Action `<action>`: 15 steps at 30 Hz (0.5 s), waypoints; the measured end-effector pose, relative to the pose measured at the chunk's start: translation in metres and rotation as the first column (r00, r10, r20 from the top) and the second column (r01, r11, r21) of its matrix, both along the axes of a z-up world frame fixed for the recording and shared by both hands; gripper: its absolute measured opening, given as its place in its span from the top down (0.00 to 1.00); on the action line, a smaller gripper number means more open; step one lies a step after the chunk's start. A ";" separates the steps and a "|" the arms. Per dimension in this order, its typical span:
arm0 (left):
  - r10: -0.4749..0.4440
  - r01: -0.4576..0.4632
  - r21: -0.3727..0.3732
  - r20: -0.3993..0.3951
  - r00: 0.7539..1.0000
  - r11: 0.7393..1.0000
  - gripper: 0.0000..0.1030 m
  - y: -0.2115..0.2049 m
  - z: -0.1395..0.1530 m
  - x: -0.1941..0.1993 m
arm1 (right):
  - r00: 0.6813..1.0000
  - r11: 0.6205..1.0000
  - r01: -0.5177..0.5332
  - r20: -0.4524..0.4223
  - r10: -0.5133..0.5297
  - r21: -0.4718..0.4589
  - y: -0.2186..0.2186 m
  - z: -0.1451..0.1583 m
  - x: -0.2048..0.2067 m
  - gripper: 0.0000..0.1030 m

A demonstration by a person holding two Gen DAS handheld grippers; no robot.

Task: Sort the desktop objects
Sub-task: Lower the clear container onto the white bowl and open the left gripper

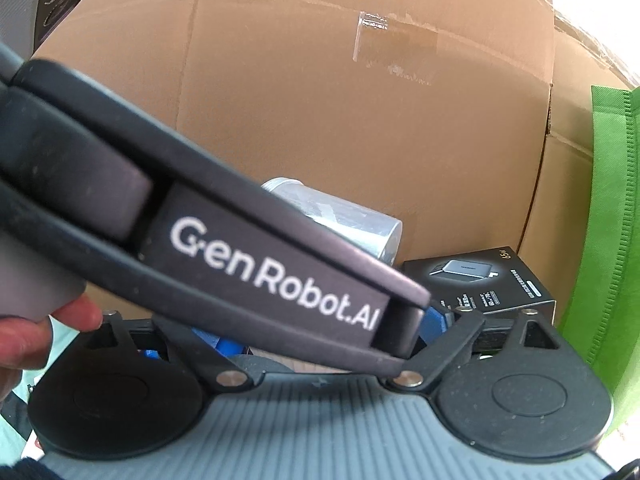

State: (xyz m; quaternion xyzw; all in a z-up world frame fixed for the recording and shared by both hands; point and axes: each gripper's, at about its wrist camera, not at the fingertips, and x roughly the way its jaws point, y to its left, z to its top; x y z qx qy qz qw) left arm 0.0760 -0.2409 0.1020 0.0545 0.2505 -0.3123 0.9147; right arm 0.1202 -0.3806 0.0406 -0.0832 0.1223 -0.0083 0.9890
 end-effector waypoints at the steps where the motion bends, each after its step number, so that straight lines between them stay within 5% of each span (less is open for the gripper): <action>1: 0.004 -0.004 -0.001 0.000 1.000 1.000 0.05 0.001 0.000 -0.001 | 1.000 1.000 0.004 0.004 -0.004 -0.003 0.001 -0.001 0.000 0.08; 15: 0.065 -0.066 0.005 0.024 0.998 0.998 0.05 0.013 0.001 -0.023 | 0.999 0.998 0.039 0.014 -0.039 0.043 0.001 -0.003 0.001 0.02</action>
